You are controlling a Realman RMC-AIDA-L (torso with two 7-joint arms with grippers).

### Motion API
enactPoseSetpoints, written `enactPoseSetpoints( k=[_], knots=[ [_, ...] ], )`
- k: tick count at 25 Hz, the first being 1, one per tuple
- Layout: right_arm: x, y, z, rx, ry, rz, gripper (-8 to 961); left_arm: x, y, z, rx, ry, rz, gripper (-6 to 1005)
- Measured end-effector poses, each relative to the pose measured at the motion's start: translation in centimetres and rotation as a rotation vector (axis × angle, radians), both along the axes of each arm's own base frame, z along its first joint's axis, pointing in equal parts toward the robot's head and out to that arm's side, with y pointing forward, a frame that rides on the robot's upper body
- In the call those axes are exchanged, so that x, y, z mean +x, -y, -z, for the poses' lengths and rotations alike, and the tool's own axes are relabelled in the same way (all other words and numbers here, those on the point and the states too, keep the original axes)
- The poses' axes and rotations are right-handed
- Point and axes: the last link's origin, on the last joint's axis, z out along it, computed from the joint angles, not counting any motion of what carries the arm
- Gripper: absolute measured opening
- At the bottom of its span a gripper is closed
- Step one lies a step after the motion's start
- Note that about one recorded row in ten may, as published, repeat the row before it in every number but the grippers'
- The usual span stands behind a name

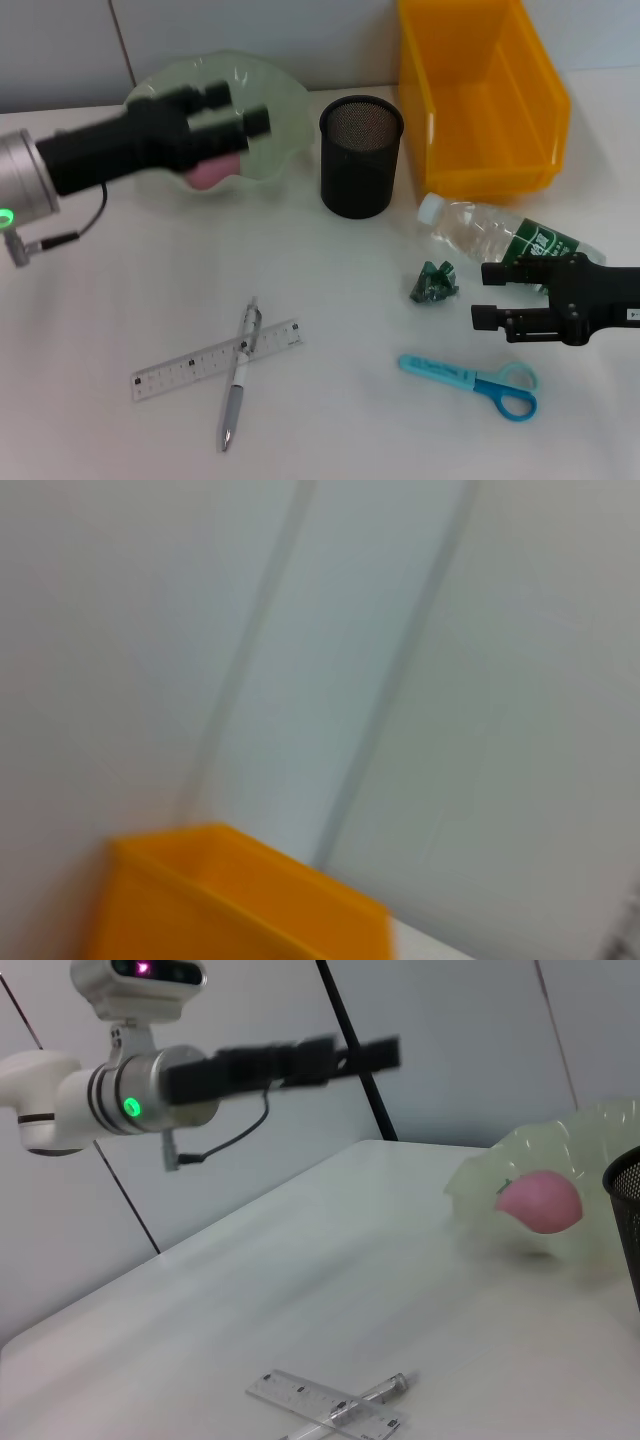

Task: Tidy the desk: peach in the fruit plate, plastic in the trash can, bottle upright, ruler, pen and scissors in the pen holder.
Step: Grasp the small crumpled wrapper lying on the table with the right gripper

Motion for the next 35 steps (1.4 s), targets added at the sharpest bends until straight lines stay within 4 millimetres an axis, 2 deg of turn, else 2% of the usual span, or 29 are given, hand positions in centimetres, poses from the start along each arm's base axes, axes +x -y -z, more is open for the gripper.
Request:
enactPoseSetpoints(
  k=[4, 10, 11, 15, 30, 35],
  knots=[
    [0.0, 0.0, -0.1, -0.001, 0.0, 0.001, 758, -0.8, 2.4, 0.7, -0.147, -0.05, 0.057, 813],
    [0.1, 0.1, -0.2, 0.001, 0.003, 0.003, 757, -1.8, 3.8, 1.7, -0.212, -0.098, 0.072, 812],
    [0.1, 0.1, -0.2, 0.001, 0.003, 0.003, 757, -2.2, 4.5, 2.5, -0.24, -0.135, 0.086, 812],
    [0.2, 0.1, -0.3, 0.002, 0.005, 0.002, 757, -2.8, 5.3, 3.7, -0.244, -0.183, 0.119, 813],
    [0.2, 0.0, -0.4, 0.004, 0.008, -0.005, 758, -3.4, 6.0, 4.4, -0.209, -0.198, 0.147, 812],
    [-1.2, -0.7, -1.6, 0.0, 0.012, -0.055, 758, -3.4, 6.0, 4.4, -0.21, -0.199, 0.147, 813]
  ],
)
